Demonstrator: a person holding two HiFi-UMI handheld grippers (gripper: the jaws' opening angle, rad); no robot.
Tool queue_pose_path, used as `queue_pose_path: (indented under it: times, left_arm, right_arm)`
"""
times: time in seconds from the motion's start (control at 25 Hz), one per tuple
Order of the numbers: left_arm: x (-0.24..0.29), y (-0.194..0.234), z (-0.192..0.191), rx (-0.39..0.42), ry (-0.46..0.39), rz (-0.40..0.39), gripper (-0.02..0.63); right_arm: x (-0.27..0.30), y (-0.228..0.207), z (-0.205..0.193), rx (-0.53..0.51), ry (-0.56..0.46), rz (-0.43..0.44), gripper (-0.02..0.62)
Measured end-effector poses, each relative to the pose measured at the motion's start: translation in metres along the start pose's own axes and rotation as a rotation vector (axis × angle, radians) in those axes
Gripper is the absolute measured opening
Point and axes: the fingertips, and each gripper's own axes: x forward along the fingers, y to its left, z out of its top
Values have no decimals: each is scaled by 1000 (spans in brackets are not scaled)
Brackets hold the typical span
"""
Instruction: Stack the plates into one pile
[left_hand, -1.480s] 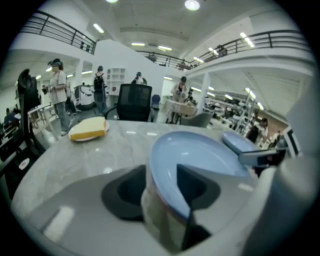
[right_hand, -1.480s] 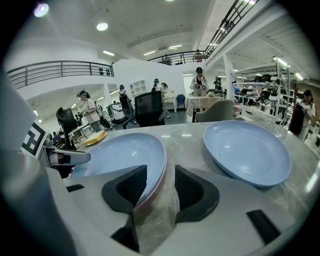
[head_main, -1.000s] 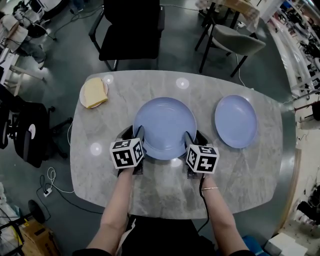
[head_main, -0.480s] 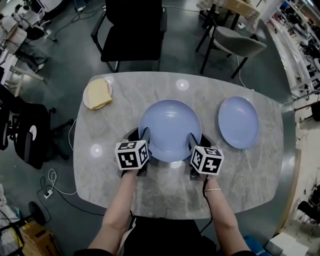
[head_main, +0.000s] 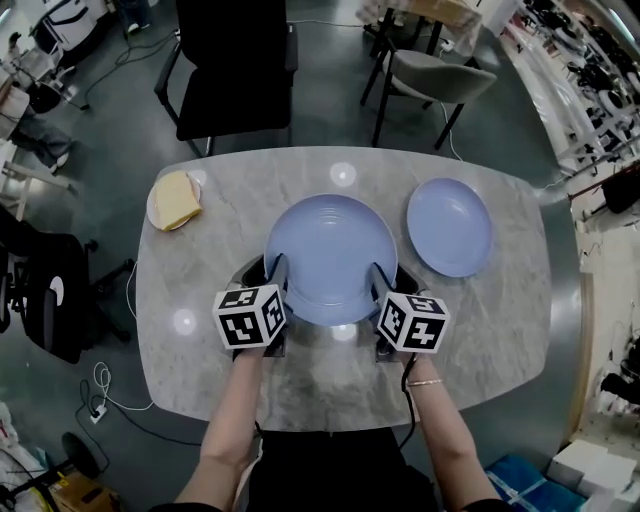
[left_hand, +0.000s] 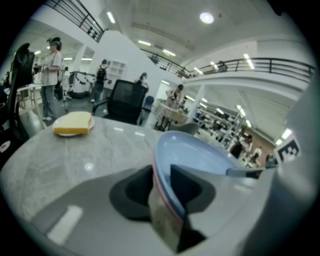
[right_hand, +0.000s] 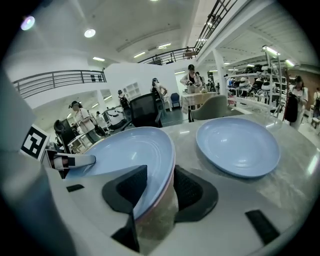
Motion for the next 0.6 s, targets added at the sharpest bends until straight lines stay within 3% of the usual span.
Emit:
queue_pose_path:
  times: [0.6]
  left_arm:
    - [40,-136,15,93,6,-92,118]
  right_arm:
    - [-69,-117,34,47,-106,-67,158]
